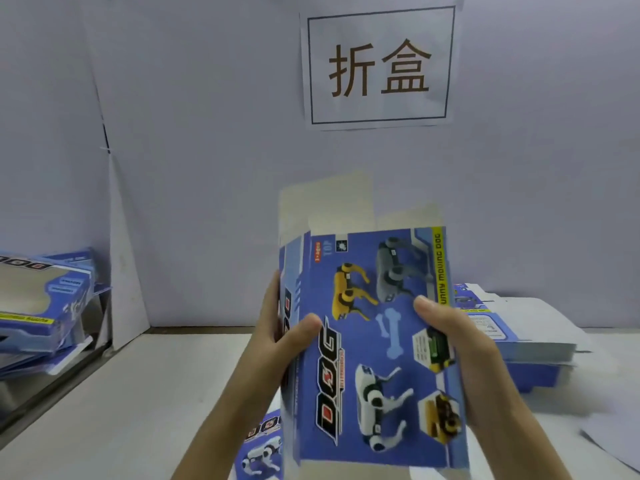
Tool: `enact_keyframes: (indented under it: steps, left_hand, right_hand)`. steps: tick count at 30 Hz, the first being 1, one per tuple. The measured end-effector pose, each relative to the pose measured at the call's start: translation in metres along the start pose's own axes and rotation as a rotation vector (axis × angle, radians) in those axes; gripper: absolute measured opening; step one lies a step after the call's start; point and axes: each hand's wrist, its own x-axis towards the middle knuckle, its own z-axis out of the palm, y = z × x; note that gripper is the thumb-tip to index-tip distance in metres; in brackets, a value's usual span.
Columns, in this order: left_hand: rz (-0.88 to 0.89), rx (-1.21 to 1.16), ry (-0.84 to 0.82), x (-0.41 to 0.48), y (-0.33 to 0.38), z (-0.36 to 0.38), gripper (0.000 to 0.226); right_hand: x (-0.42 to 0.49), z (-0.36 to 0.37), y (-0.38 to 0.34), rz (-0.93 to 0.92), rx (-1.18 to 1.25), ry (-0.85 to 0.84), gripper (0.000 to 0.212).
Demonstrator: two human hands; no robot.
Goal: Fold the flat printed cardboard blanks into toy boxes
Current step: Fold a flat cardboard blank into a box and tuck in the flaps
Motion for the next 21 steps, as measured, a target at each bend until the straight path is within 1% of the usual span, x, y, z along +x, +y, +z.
enact_keyframes:
  steps: [1,2,3,5,6,7,8,11,12,14,16,19,20,21]
  left_hand:
    - [-0.019,0.036,-0.004,-0.001,0.005,-0.003,0.111]
    - [-0.008,0.09,0.038,-0.001,0.007,-0.005,0.105]
    - [0.025,0.159,0.115,-0.001,0.007,-0.005,0.094]
    - [0.098,0.258,0.284,0.001,0.003,-0.006,0.065]
    - [0.108,0.263,0.329,0.002,0.001,-0.006,0.055]
    - [0.102,0.24,0.333,0.003,0.0,-0.007,0.051]
    - [0.079,0.195,0.296,0.003,0.0,-0.01,0.05]
    - [-0.024,0.025,0.114,0.003,0.001,-0.018,0.048]
    - [-0.027,0.013,0.108,0.003,0.0,-0.019,0.046]
    - [0.014,0.053,0.172,0.004,-0.003,-0.019,0.038]
    - [0.046,0.095,0.199,0.005,-0.005,-0.019,0.034]
    - [0.04,0.086,0.157,0.004,-0.003,-0.02,0.042]
    - [0.047,0.076,0.155,0.004,-0.002,-0.018,0.041]
    - [0.071,0.084,0.173,0.003,-0.002,-0.017,0.035]
  right_hand:
    - [0.002,-0.002,0.004,0.048,-0.006,-0.009,0.044]
    - [0.003,-0.004,0.008,0.044,-0.048,0.009,0.054]
    - [0.005,-0.004,0.012,0.009,-0.1,0.053,0.055]
    - [0.01,-0.006,0.02,-0.082,-0.197,0.134,0.039]
    - [0.01,-0.006,0.022,-0.122,-0.227,0.157,0.03]
    - [0.011,-0.007,0.022,-0.158,-0.261,0.168,0.024]
    - [0.011,-0.007,0.022,-0.174,-0.262,0.165,0.021]
    - [0.01,-0.008,0.021,-0.109,-0.201,0.101,0.028]
    - [0.01,-0.009,0.021,-0.102,-0.198,0.089,0.027]
    - [0.01,-0.006,0.023,-0.139,-0.206,0.098,0.022]
    - [0.011,-0.006,0.025,-0.178,-0.214,0.119,0.025]
    - [0.01,-0.005,0.027,-0.131,-0.218,0.112,0.038]
    - [0.011,-0.006,0.027,-0.127,-0.245,0.118,0.039]
    - [0.01,-0.005,0.027,-0.145,-0.266,0.134,0.035]
